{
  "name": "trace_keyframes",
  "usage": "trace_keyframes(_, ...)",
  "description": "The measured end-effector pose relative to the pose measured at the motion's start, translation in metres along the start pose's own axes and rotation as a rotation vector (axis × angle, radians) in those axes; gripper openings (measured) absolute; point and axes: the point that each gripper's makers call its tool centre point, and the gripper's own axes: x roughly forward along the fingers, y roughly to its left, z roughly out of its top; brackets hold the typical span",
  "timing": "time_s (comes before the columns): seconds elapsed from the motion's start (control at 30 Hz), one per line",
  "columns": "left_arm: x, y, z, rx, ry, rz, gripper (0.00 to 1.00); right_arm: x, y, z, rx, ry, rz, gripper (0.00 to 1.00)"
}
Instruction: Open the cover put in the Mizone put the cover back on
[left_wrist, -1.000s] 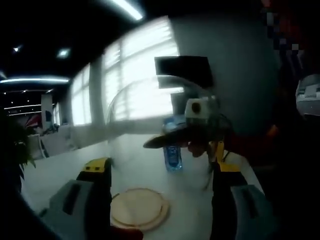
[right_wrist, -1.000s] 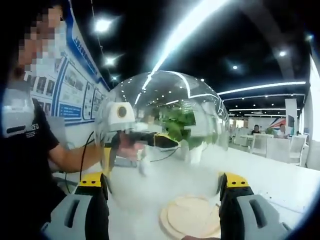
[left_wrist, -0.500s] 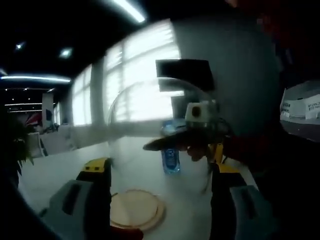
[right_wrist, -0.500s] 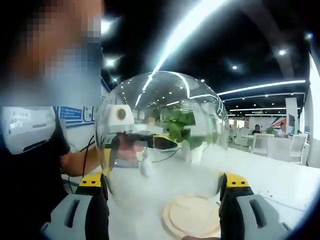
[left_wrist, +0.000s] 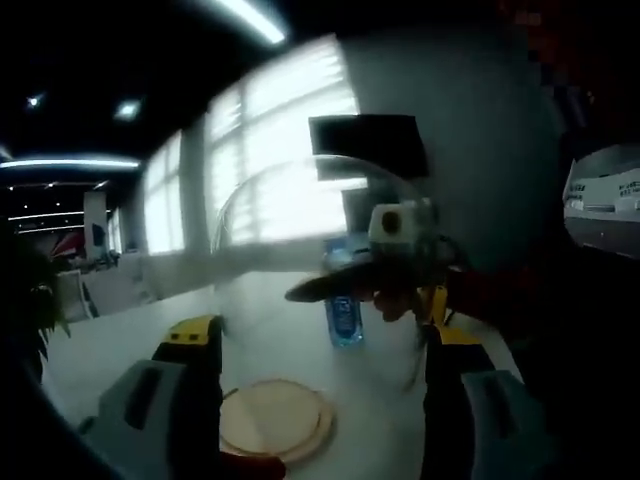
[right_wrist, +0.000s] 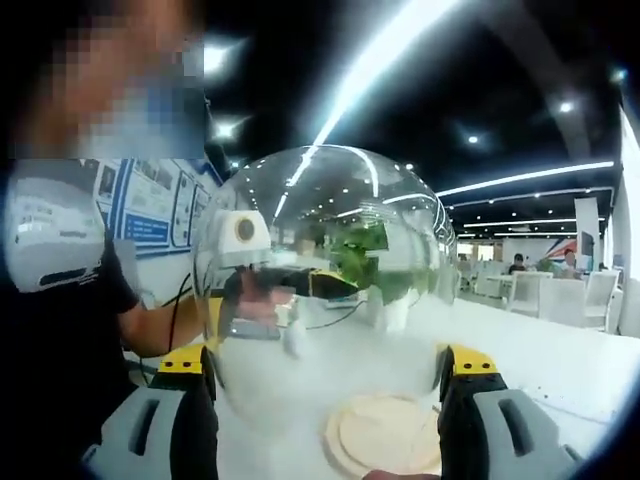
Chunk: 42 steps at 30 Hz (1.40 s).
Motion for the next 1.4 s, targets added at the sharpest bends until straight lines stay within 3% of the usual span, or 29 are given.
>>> trace_keyframes(1.13,-0.015,-0.027,0.004,-0.022,-0.019,0.009,0.7,-0.006,0.031,0.005,0.02,-0.012,0.007,0.86)
trace_keyframes(1.4,-0.02,-0.035,0.004,-0.025,-0.028,0.011,0.7,-0.009,0.039,0.004,0.026,-0.04,0.006,0.86)
